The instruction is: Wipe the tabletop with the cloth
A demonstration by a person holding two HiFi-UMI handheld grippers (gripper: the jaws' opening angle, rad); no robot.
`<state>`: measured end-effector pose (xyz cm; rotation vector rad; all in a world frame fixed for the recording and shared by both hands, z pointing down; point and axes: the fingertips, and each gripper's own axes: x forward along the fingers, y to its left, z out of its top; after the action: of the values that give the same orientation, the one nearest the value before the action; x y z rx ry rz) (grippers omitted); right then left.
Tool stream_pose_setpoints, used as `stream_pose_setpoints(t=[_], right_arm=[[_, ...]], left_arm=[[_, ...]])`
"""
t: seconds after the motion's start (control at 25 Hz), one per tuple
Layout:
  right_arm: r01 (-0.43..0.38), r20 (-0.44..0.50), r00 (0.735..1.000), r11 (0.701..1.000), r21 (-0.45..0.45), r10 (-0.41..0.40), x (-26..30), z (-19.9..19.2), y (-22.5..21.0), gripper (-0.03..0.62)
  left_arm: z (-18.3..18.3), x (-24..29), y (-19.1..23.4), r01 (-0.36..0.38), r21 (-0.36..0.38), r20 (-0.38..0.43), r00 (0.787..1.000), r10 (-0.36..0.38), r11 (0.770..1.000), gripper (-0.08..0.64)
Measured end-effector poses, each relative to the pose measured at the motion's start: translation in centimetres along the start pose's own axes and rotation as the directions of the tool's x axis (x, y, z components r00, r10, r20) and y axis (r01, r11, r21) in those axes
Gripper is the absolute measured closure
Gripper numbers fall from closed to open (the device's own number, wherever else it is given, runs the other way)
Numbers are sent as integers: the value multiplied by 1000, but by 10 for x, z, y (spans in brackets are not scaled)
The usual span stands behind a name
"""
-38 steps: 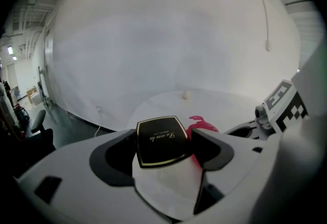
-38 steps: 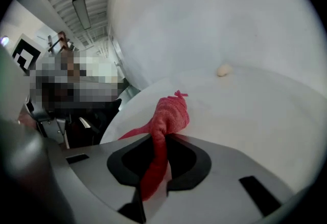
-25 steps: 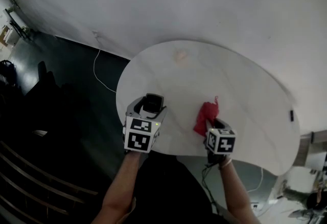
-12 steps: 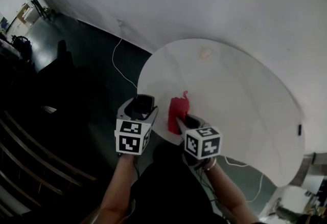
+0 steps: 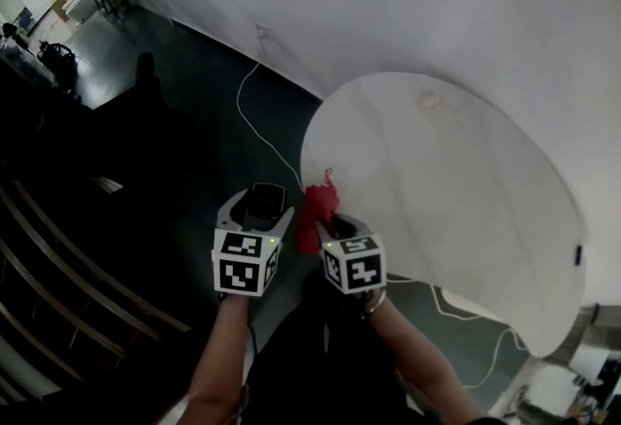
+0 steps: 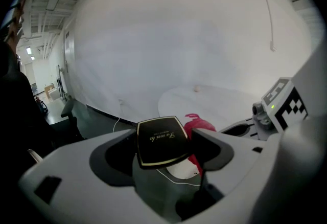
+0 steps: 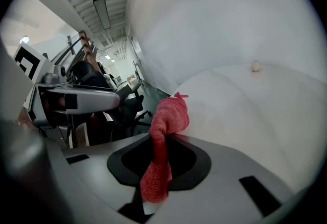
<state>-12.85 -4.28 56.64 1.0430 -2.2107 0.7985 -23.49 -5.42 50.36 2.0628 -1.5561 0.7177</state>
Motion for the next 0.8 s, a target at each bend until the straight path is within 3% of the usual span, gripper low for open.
stream_pose_setpoints(t=[0.44, 0.8], right_arm=[[158, -23, 987, 985, 64, -157, -70, -55, -86, 526], [358, -54, 934, 911, 206, -354, -157, -106, -200, 526]], left_arm=[[20, 37, -77, 156, 82, 1, 988, -156, 984, 233], [40, 66, -157, 273, 179, -36, 962, -271, 945, 233]])
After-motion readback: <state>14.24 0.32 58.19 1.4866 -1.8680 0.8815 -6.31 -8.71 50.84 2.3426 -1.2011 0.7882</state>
